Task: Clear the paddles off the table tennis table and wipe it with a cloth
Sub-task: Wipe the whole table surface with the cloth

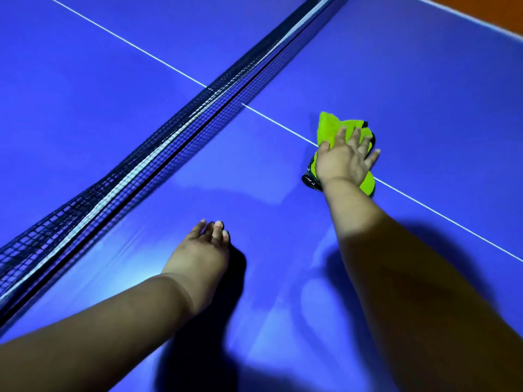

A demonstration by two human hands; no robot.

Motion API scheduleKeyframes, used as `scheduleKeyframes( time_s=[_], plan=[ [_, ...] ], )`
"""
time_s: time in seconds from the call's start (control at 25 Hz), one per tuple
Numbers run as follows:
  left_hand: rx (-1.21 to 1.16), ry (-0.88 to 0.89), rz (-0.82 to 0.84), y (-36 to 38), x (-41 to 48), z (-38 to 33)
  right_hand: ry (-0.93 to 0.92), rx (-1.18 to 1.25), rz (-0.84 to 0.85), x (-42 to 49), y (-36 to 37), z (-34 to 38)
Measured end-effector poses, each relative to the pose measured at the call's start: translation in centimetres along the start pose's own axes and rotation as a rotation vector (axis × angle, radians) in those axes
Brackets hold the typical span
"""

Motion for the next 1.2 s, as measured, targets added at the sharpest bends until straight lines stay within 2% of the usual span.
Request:
scheduleKeyframes(
  time_s=[0.12,0.4,0.52,0.64,0.76,0.84,1.2],
  plan=[
    [-0.004,-0.006,0.020,-0.4,-0.1,0.0,-0.005,0.004,0.010,-2.4,-1.1,-2.3],
    [-0.063,-0.015,-0.020,-0.5,-0.8,0.5,-0.276,0.060,0.100,-11.5,-3.7,-3.0],
    [-0.163,-0.032,-0.094,-0.4,-1.6,1.3,-0.346,0.079,0.120,-16.9,-4.8,-2.5],
    [-0.224,-0.088,-0.258,-0.5,-3.6,1.4,-0.398,0.077,0.132,-23.5,-6.0,-2.0],
    [-0.275,-0.109,-0.457,0.6,-8.7,0.6,-0.465,0.115,0.131,-31.4,-7.5,-1.4],
    [-0.352,-0.132,-0.514,2.5,-13.2,0.6,-0.502,0.135,0.127,-36.3,-8.4,-1.2],
    [-0.460,-0.208,-0.500,11.9,-32.7,2.9,-0.550,0.158,0.106,-55.4,-12.0,1.1]
  ],
)
Point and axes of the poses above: each hand's wrist, its own x-axis towards the middle knuckle, its own y-axis out of the palm, z = x × y, the point moved 7 cm from there along x, towards the middle knuckle, and after that the axes turned 15 degrees about -z, right-handed, at the moved point
